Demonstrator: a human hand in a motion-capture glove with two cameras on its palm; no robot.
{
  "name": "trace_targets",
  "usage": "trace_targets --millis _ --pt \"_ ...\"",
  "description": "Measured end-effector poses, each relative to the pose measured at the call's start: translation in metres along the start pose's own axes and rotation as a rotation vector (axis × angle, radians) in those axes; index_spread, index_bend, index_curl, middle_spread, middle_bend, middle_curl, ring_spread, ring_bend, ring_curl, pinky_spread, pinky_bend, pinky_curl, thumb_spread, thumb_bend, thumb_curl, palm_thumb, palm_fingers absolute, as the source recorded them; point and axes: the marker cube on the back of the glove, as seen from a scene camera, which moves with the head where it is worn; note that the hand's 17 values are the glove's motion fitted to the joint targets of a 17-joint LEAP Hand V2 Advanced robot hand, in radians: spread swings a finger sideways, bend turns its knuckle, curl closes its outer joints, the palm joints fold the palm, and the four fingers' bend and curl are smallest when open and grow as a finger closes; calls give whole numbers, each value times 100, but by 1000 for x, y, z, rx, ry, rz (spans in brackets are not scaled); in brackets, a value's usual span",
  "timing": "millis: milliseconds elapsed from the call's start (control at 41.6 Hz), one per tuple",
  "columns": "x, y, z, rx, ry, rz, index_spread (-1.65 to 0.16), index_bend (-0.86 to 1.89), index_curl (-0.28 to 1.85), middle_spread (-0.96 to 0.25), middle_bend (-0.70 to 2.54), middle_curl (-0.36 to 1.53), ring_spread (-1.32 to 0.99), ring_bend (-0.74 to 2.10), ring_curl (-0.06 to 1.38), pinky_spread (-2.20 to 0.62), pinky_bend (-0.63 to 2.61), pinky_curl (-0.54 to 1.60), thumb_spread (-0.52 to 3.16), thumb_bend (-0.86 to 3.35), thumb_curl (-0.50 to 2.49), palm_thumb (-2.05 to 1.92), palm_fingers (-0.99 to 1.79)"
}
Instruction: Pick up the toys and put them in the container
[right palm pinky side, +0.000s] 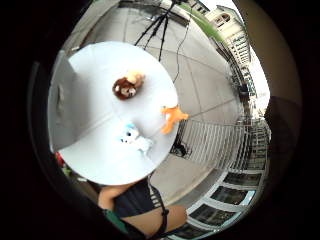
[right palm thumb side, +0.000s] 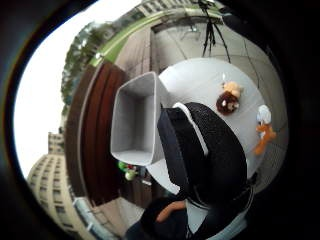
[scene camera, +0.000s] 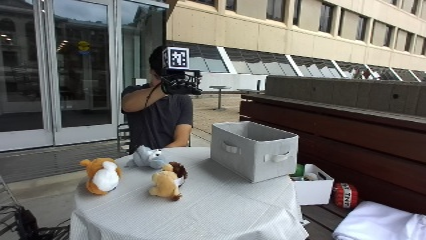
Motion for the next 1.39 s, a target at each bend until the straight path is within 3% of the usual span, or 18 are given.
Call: trace_targets --millis 216,505,914,1154,1274,1394 --pt "-1 10 -3 -30 -5 -9 -18 21 14 -7 23 12 -17 16 4 -9 42 16 100 -2 2 -3 8" --pt "7 12 -2 -15 33 -5 -20 17 21 -9 19 19 -24 20 9 -15 52 24 133 -2 6 -4 4" --pt "51 51 1 18 120 -16 -20 17 27 -9 19 27 -28 22 17 -18 57 30 136 -3 9 -4 0" --pt "84 77 50 -25 74 -61 -20 17 31 -10 20 30 -30 23 20 -18 57 32 132 -3 13 -4 0" --pt "93 88 85 -59 80 72 -20 17 32 -10 20 32 -31 24 22 -17 57 32 124 -4 14 -5 0" --pt "101 96 121 -44 107 79 -20 17 33 -10 20 33 -31 25 23 -17 56 33 115 -6 16 -6 0"
